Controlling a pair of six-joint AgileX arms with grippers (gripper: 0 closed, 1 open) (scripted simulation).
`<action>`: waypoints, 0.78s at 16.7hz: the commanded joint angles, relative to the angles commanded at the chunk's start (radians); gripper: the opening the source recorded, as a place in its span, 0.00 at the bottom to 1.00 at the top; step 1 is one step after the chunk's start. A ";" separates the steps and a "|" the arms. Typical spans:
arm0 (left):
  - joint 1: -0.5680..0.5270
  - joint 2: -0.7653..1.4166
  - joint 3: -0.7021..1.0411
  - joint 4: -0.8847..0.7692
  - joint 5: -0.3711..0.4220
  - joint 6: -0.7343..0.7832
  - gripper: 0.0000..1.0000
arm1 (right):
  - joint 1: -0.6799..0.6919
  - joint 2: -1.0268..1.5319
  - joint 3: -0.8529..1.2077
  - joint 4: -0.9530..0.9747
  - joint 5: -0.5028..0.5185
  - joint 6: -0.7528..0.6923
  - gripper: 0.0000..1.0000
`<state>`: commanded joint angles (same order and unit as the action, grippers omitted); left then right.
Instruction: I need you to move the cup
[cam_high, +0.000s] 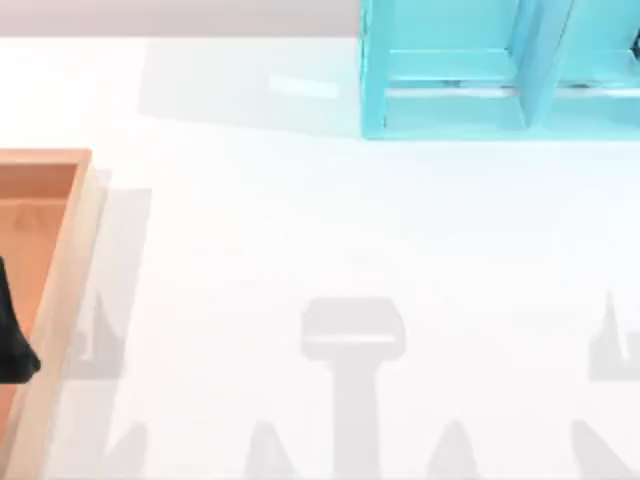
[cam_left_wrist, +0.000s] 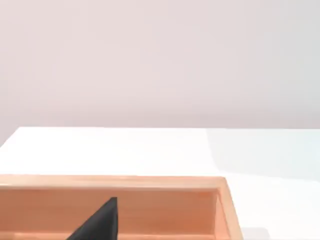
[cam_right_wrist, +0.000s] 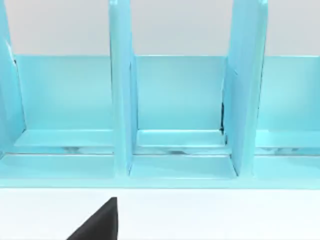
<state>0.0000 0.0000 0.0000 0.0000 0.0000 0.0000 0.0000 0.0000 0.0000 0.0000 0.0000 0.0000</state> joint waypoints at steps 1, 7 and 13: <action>0.000 0.000 0.000 0.000 0.000 0.000 1.00 | 0.000 0.000 0.000 0.000 0.000 0.000 1.00; 0.000 0.000 0.000 0.000 0.000 0.000 1.00 | -0.025 0.157 0.154 -0.125 0.000 -0.023 1.00; 0.000 0.000 0.000 0.000 0.000 0.000 1.00 | -0.089 0.680 0.594 -0.463 -0.002 -0.084 1.00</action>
<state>0.0000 0.0000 0.0000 0.0000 0.0000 0.0000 -0.0885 0.6804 0.5944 -0.4633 -0.0020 -0.0843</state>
